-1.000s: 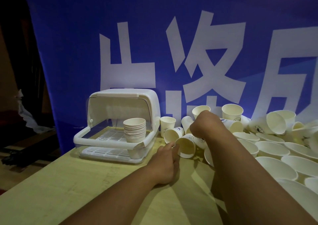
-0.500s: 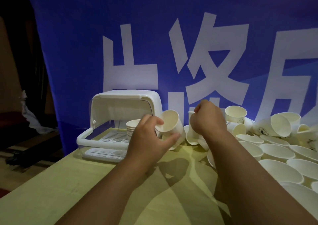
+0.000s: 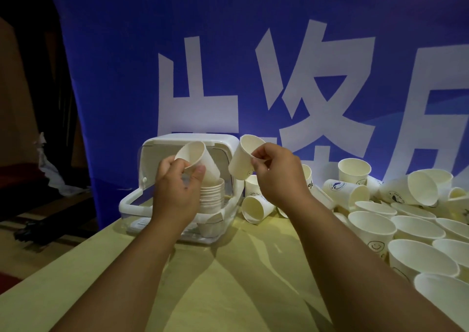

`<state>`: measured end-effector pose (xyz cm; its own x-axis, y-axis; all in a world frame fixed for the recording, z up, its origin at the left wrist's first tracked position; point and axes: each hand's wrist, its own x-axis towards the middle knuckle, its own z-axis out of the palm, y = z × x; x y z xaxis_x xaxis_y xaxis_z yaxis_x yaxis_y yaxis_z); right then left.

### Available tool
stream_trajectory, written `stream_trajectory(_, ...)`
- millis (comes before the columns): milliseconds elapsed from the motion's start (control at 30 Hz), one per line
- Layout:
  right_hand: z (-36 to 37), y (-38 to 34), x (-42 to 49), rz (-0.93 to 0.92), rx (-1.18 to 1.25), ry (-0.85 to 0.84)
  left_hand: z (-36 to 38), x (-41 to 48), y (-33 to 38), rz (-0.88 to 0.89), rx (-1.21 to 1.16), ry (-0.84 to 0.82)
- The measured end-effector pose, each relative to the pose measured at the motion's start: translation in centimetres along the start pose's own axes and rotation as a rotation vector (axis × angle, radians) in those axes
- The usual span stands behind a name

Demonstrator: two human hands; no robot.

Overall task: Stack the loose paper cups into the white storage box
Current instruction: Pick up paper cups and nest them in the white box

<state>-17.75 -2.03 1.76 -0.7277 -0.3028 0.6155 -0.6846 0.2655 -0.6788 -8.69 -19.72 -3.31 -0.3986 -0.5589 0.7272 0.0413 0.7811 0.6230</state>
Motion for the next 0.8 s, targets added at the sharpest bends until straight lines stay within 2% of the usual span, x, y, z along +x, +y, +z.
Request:
stream_trajectory(200,0.4,-0.3,-0.2,-0.004,0.023,0.028,0.6,-0.2,-1.0,0.009,0.106,-0.145)
stream_trajectory(333,0.6,-0.5,-0.1,-0.001,0.024,0.076,0.8,-0.4,-0.6,0.029,0.122,-0.136)
stream_trajectory(467,0.9,-0.8,-0.3,-0.018,0.036,0.127,1.2,-0.5,-0.7,-0.038,0.116,-0.133)
stream_trajectory(633,1.1,-1.0,-0.6,-0.029,0.033,0.125,1.3,-0.4,-0.3,-0.18,-0.038,-0.136)
stream_trajectory(800,1.7,-1.3,-1.1,-0.068,-0.047,0.001,1.2,-0.3,-0.9,-0.25,-0.176,-0.174)
